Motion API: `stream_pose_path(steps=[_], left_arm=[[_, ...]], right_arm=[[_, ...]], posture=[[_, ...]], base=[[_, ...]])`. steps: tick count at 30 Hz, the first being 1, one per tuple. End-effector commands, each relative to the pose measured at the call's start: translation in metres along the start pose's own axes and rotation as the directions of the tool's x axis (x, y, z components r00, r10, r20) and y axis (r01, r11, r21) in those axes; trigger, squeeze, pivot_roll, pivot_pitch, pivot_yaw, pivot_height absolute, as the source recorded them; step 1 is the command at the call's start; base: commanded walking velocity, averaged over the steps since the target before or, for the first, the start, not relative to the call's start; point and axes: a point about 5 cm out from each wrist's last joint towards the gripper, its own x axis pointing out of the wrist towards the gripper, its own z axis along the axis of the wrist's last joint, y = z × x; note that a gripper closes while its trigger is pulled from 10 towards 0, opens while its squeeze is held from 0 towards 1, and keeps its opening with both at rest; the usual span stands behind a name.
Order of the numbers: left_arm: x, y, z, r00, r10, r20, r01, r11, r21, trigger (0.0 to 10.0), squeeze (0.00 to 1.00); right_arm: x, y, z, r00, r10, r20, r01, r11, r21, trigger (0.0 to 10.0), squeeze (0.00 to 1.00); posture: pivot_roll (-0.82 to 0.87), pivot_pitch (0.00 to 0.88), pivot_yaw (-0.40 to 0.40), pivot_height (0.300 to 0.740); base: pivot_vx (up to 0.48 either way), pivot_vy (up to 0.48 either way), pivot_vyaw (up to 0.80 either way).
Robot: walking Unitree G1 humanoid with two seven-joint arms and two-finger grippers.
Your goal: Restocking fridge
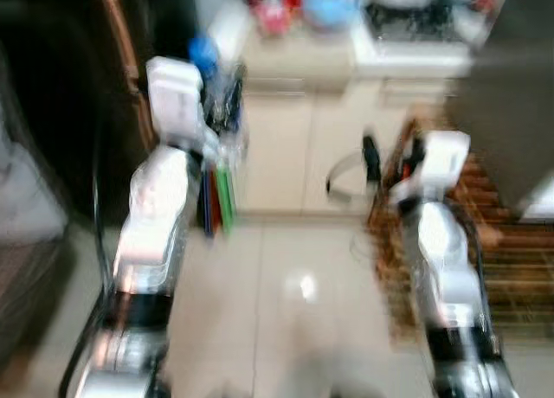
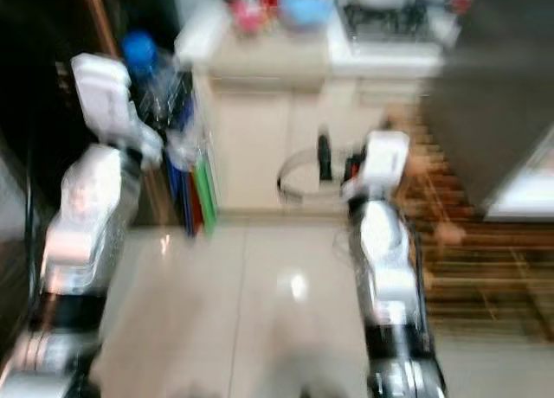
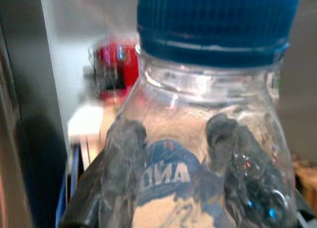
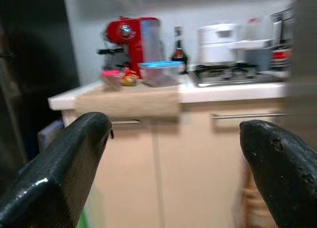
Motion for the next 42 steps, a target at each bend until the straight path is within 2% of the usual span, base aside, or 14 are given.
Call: stream_pose_path(steps=[1,5,7,11,14,15,16,18,21,23,28,33,36,42], left_arm=[[-0.004,0.001,-0.004,1.0,0.013,-0.006,-0.012,1.0,0.005,10.0,0.0],[-0.015,0.008,-0.026,0.995,0.042,-0.092,-0.041,0.999,0.021,10.0,0.0],[-0.017,0.01,-0.03,0.993,0.049,-0.106,-0.046,0.999,0.026,10.0,0.0],[-0.033,0.028,-0.05,0.975,0.102,-0.198,-0.126,0.986,-0.111,10.0,0.0],[-0.046,0.026,-0.052,0.979,0.047,-0.201,-0.077,0.986,-0.147,10.0,0.0],[-0.046,0.026,-0.052,0.979,0.047,-0.201,-0.077,0.986,-0.147,10.0,0.0],[-0.047,0.018,-0.045,0.987,-0.014,-0.162,-0.012,0.988,-0.154,10.0,0.0],[-0.039,0.008,-0.038,0.991,-0.061,-0.119,0.043,0.988,-0.147,10.0,0.0],[-0.028,-0.009,-0.033,0.987,-0.139,-0.082,0.126,0.981,-0.145,10.0,0.0],[-0.027,-0.011,-0.033,0.985,-0.152,-0.08,0.138,0.978,-0.154,10.0,0.0],[-0.02,-0.012,-0.036,0.983,-0.159,-0.089,0.141,0.974,-0.174,10.0,0.0],[-0.013,-0.004,-0.04,0.989,-0.087,-0.119,0.067,0.983,-0.169,10.0,0.0],[-0.013,-0.002,-0.045,0.986,-0.054,-0.158,0.034,0.992,-0.123,10.0,0.0],[-0.013,-0.007,-0.045,0.987,-0.083,-0.135,0.063,0.987,-0.149,10.0,0.0]], right_arm=[[-0.004,-0.011,-0.004,0.999,-0.037,-0.015,0.037,0.999,-0.018,10.0,0.0],[-0.007,-0.01,-0.011,0.999,-0.035,-0.041,0.035,0.999,-0.016,10.0,0.0],[-0.006,-0.009,-0.011,0.999,-0.031,-0.042,0.03,0.999,-0.018,10.0,0.0],[-0.01,-0.01,-0.012,0.999,-0.021,-0.036,0.019,0.999,-0.047,10.0,0.0],[-0.028,-0.027,-0.026,0.993,-0.084,-0.08,0.078,0.995,-0.066,10.0,0.0],[-0.028,-0.027,-0.026,0.993,-0.084,-0.08,0.078,0.995,-0.066,10.0,0.0],[-0.041,-0.035,-0.036,0.986,-0.111,-0.122,0.103,0.992,-0.066,10.0,0.0],[-0.047,-0.036,-0.04,0.983,-0.115,-0.142,0.107,0.992,-0.066,10.0,0.0],[-0.044,-0.032,-0.041,0.985,-0.099,-0.139,0.091,0.994,-0.063,10.0,0.0],[-0.043,-0.032,-0.04,0.986,-0.097,-0.135,0.089,0.994,-0.065,10.0,0.0],[-0.043,-0.032,-0.038,0.987,-0.099,-0.127,0.091,0.993,-0.071,10.0,0.0],[-0.045,-0.034,-0.038,0.986,-0.097,-0.133,0.088,0.993,-0.074,10.0,0.0],[-0.045,-0.034,-0.038,0.986,-0.096,-0.134,0.087,0.993,-0.075,10.0,0.0],[-0.046,-0.035,-0.037,0.986,-0.102,-0.133,0.091,0.993,-0.081,10.0,0.0]], posture=[[-0.08,0.0,0.065,0.74],[-0.07,0.0,0.064,0.74],[-0.07,0.0,0.064,0.74],[-0.08,0.0,0.058,0.74],[-0.08,0.0,0.048,0.74],[-0.08,0.0,0.048,0.74],[-0.08,0.0,0.047,0.74],[-0.08,0.0,0.041,0.74],[-0.1,0.0,0.046,0.74],[-0.1,0.0,0.048,0.74],[-0.11,0.0,0.049,0.74],[-0.12,0.0,0.047,0.74],[-0.12,0.0,0.044,0.74],[-0.12,0.0,0.042,0.74]], base=[[0.0,0.0,-0.63],[0.0,0.0,-0.63],[0.0,0.0,-0.61],[0.0,0.0,-0.61],[0.0,0.0,-0.61],[0.0,0.0,-0.61],[0.319,-0.356,-0.61],[0.324,-0.351,-0.62],[0.326,-0.349,-0.61],[0.326,-0.349,-0.62],[0.331,-0.344,-0.62],[0.219,-0.066,-0.63],[0.0,0.0,-0.63],[0.0,0.0,-0.63]])
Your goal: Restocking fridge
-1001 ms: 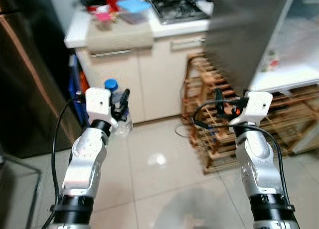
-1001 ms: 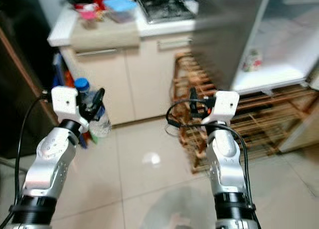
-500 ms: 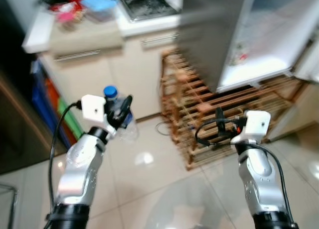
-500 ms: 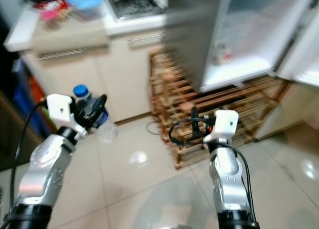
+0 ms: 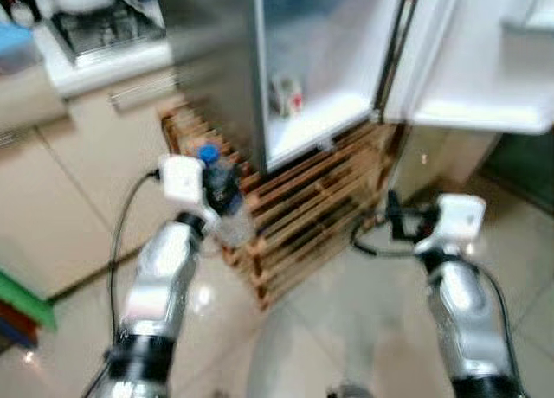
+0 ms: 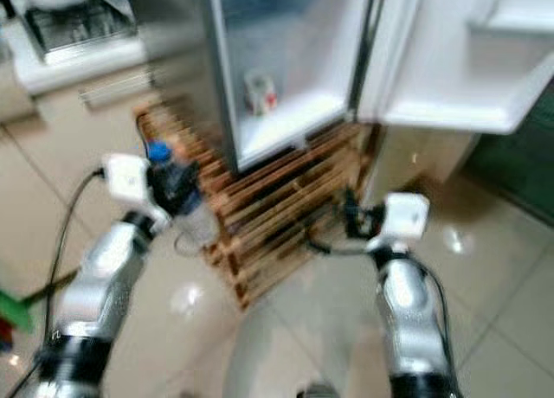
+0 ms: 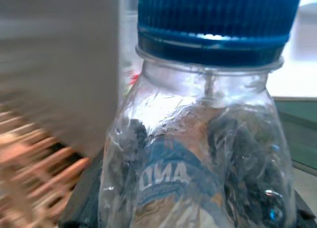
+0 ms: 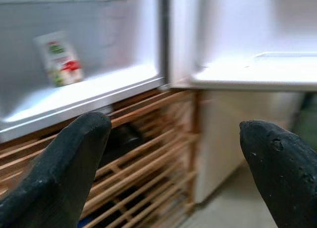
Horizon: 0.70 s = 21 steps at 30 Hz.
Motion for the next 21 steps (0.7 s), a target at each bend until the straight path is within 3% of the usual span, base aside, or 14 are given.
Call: stream_pose_path(steps=[1,10,14,15,21], left_arm=[[-0.005,0.014,0.006,0.999,0.04,0.031,-0.041,0.999,0.017,10.0,0.0],[0.0,0.016,0.022,0.99,0.043,0.133,-0.048,0.998,0.036,10.0,0.0],[0.006,0.005,0.019,0.993,-0.002,0.121,0.001,1.0,0.009,10.0,0.0],[0.01,-0.004,0.018,0.992,-0.037,0.12,0.036,0.999,0.006,10.0,0.0],[0.02,-0.008,0.021,0.991,-0.046,0.127,0.047,0.999,-0.007,10.0,0.0]], right_arm=[[0.001,0.007,0.001,1.0,0.016,0.004,-0.016,1.0,0.007,10.0,0.0],[-0.003,-0.001,-0.004,1.0,0.007,-0.021,-0.007,1.0,0.008,10.0,0.0],[0.0,0.002,-0.001,1.0,0.018,-0.019,-0.017,1.0,0.012,10.0,0.0],[0.003,0.005,0.0,0.999,0.028,-0.022,-0.029,1.0,-0.01,10.0,0.0],[0.003,0.003,0.0,1.0,0.01,-0.018,-0.01,1.0,-0.015,10.0,0.0]], posture=[[-0.13,0.0,0.042,0.74],[-0.13,0.0,0.035,0.74],[-0.14,0.0,0.035,0.74],[-0.14,0.0,0.035,0.74],[-0.15,0.0,0.04,0.74]], base=[[0.0,0.0,-0.63],[0.0,0.0,-0.65],[0.364,-0.198,-0.69],[0.405,-0.255,-0.69],[0.405,-0.253,-0.11]])
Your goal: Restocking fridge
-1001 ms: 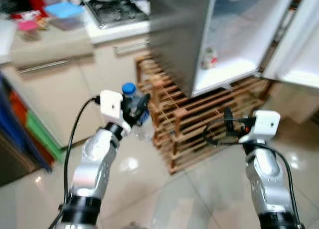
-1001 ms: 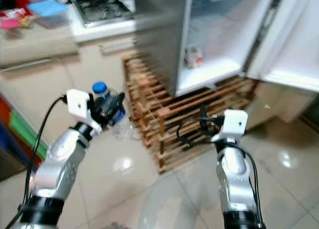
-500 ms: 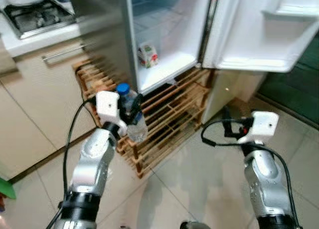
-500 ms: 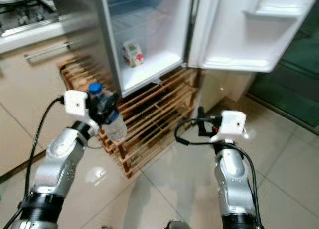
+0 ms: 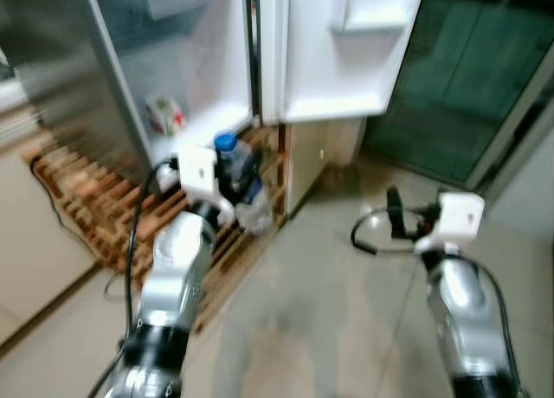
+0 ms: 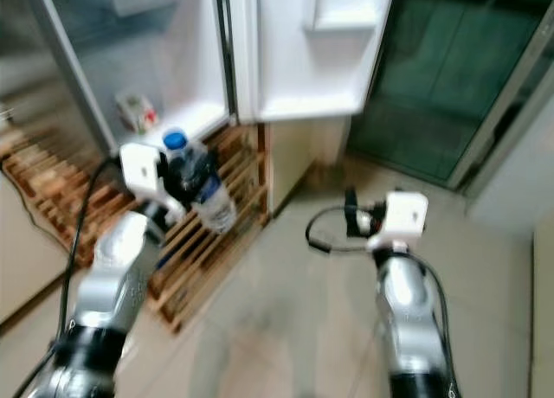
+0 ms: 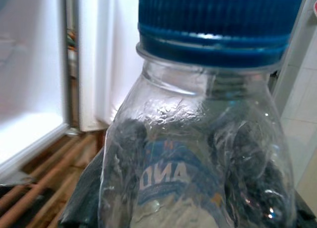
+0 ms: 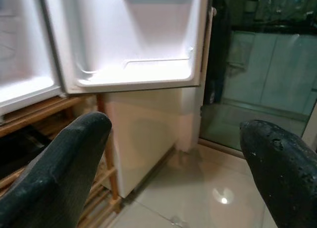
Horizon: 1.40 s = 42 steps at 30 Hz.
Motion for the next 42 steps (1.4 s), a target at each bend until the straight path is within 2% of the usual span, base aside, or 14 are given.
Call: stream_pose_path(steps=[1,18,24,32,35,37,42], left_arm=[[0.005,0.012,0.014,0.998,0.034,0.048,-0.035,0.999,0.027,10.0,0.0],[0.015,0.009,0.017,0.998,0.008,0.057,-0.009,1.0,0.022,10.0,0.0],[0.019,0.015,0.019,0.997,0.047,0.061,-0.045,0.999,-0.026,10.0,0.0],[0.026,0.017,0.023,0.997,0.054,0.057,-0.053,0.998,-0.026,10.0,0.0],[0.032,0.016,0.033,0.995,0.043,0.085,-0.043,0.999,0.006,10.0,0.0],[0.032,0.02,0.049,0.991,0.039,0.125,-0.043,0.999,0.028,10.0,0.0],[0.033,0.02,0.063,0.987,0.026,0.161,-0.031,0.999,0.029,10.0,0.0]], right_arm=[[0.002,0.003,0.001,1.0,0.003,-0.003,-0.003,1.0,0.015,10.0,0.0],[0.001,0.006,-0.001,1.0,0.001,-0.006,-0.001,1.0,0.017,10.0,0.0],[0.001,0.01,0.0,1.0,0.024,0.007,-0.024,1.0,0.017,10.0,0.0],[0.002,0.012,0.0,1.0,0.027,-0.002,-0.027,1.0,0.001,10.0,0.0],[0.003,0.013,-0.001,1.0,0.029,-0.007,-0.029,1.0,0.001,10.0,0.0],[0.003,0.014,0.0,0.999,0.035,-0.006,-0.035,0.999,0.005,10.0,0.0],[0.005,0.013,0.001,0.999,0.031,-0.008,-0.031,0.999,0.013,10.0,0.0]], posture=[[-0.15,0.0,0.04,0.74],[-0.16,0.0,0.05,0.74],[-0.16,0.0,0.054,0.74],[-0.16,0.004,0.057,0.74],[-0.16,0.005,0.058,0.74],[-0.17,0.014,0.067,0.74],[-0.16,0.055,0.054,0.74]], base=[[0.405,-0.251,0.0],[0.405,-0.253,0.0],[0.416,-0.124,0.0],[0.435,0.0,0.67],[0.433,0.0,0.23],[0.431,0.0,0.0],[0.43,0.0,0.0]])
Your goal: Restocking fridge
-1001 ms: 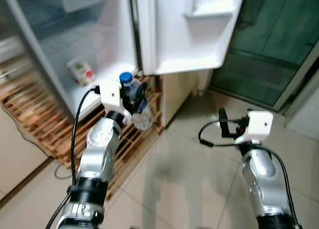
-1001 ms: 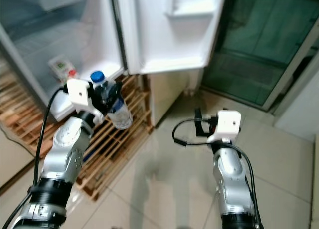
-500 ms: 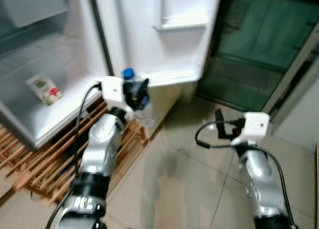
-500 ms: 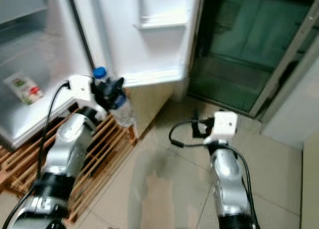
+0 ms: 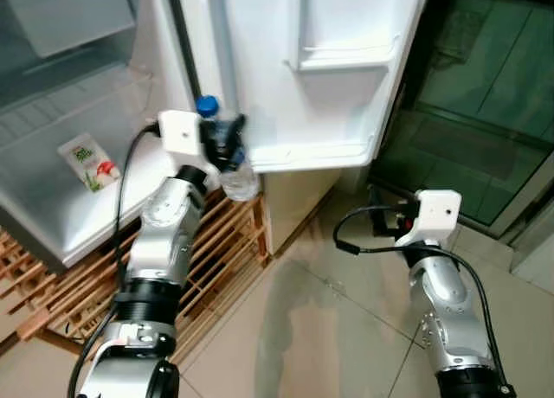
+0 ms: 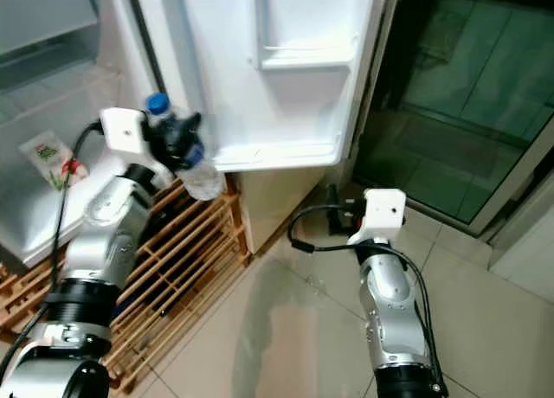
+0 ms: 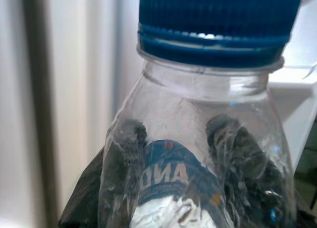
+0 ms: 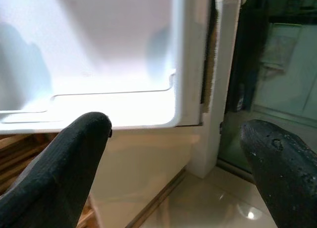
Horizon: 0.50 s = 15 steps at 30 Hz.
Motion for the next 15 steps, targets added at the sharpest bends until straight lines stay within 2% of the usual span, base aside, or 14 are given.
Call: stream_pose_path(steps=[1,2,4,9,15], left_arm=[[0.011,-0.016,0.019,0.996,-0.057,0.063,0.058,0.998,-0.002,10.0,0.0],[0.011,-0.016,0.019,0.996,-0.057,0.063,0.058,0.998,-0.002,10.0,0.0],[0.014,-0.021,0.029,0.993,-0.085,0.088,0.084,0.996,0.017,10.0,0.0],[0.017,-0.029,0.04,0.985,-0.132,0.111,0.127,0.991,0.048,10.0,0.0],[0.029,-0.038,0.042,0.983,-0.148,0.108,0.142,0.988,0.066,10.0,0.0]], right_arm=[[0.0,-0.007,0.002,1.0,-0.018,-0.003,0.018,1.0,-0.008,10.0,0.0],[0.0,-0.007,0.002,1.0,-0.018,-0.003,0.018,1.0,-0.008,10.0,0.0],[0.0,-0.006,0.005,1.0,-0.006,0.008,0.006,1.0,-0.018,10.0,0.0],[0.002,-0.004,0.009,1.0,-0.002,0.027,0.003,1.0,-0.022,10.0,0.0],[0.004,0.0,0.009,1.0,-0.001,0.03,0.001,1.0,-0.013,10.0,0.0]], posture=[[-0.16,0.055,0.054,0.74],[-0.16,0.055,0.054,0.74],[-0.15,0.078,0.048,0.74],[-0.15,0.067,0.057,0.74],[-0.15,0.058,0.059,0.74]], base=[[0.416,0.0,0.0],[0.416,0.0,0.0],[0.0,0.0,0.0],[0.0,0.0,0.0],[0.0,0.0,0.0]])
